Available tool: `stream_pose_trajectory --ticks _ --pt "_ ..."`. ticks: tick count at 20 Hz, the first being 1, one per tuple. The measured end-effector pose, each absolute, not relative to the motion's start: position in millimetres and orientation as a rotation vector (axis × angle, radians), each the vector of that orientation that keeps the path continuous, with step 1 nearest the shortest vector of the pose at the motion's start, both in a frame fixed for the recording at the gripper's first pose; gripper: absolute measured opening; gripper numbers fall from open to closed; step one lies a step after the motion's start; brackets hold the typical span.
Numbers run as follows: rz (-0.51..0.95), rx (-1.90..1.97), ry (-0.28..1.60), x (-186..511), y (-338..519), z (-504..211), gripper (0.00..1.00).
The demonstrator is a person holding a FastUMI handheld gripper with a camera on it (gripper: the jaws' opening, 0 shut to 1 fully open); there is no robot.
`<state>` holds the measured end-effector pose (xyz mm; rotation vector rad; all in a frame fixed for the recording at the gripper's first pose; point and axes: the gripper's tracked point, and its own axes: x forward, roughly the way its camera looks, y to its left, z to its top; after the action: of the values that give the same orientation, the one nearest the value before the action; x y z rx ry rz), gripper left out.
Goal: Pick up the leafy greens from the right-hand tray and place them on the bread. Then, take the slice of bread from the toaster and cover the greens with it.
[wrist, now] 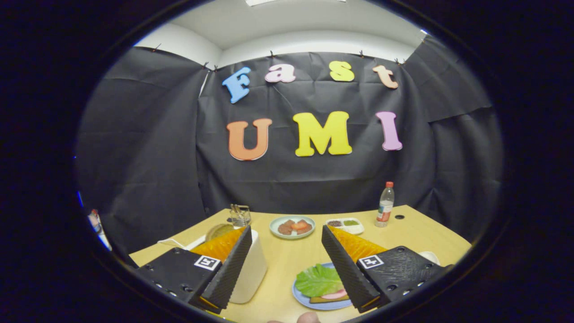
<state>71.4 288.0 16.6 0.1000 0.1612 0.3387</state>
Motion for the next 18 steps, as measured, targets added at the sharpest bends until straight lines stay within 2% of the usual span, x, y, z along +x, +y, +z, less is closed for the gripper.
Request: stream_pose_trajectory --ticks 6,13,15,17,18 --pt "0.382 0.086 0.190 74 366 12 0.96" --pt "0.333 0.045 0.315 98 410 -32 0.95" --pt "0.339 0.051 0.352 102 419 -43 0.91" --pt "0.338 0.050 0.372 106 421 -50 0.79" --pt "0.334 0.047 0.383 109 422 -54 0.77"
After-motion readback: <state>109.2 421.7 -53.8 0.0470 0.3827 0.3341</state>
